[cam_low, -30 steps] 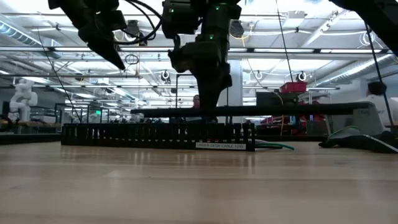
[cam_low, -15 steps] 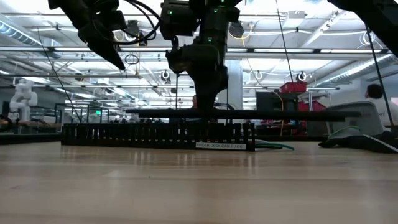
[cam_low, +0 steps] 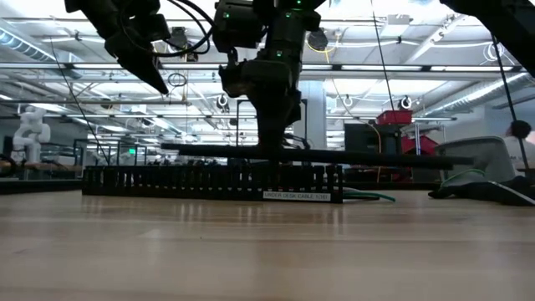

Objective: Ziptie cables
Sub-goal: Close the black cable duct cover

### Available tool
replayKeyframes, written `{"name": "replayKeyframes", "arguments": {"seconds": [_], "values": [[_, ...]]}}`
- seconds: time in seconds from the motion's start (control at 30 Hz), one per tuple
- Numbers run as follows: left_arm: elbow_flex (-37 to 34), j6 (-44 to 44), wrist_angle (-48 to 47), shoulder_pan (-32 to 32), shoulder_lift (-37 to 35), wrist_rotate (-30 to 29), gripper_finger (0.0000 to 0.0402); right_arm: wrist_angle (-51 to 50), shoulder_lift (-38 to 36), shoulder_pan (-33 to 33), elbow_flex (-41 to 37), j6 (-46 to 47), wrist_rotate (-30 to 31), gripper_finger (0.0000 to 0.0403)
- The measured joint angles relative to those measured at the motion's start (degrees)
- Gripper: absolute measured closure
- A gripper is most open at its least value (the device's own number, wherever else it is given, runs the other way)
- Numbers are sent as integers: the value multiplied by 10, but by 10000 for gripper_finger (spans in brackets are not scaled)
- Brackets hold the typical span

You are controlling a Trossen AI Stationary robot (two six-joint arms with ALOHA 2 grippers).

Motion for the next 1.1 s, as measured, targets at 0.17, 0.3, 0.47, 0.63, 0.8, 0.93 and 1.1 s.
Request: {"name": "replayKeyframes", "arguments": {"seconds": [0.17,0.3,0.47,0.63,0.8,0.93,1.1], "values": [[0,0,0,0,0,0,402,7,0,-2,0,0,3,206],[0,0,0,0,0,0,402,6,0,-4,0,-5,0,206],[0,0,0,0,0,0,402,-1,13,-5,0,-8,-4,206],[0,0,0,0,0,0,402,-7,28,-5,2,-9,-6,206],[0,0,0,0,0,-1,402,-7,28,-5,2,-6,-7,206],[0,0,0,0,0,-1,402,-9,25,-8,4,-3,-20,206],[0,0,6,0,0,-1,402,-23,25,-10,36,-3,-20,206]]}}
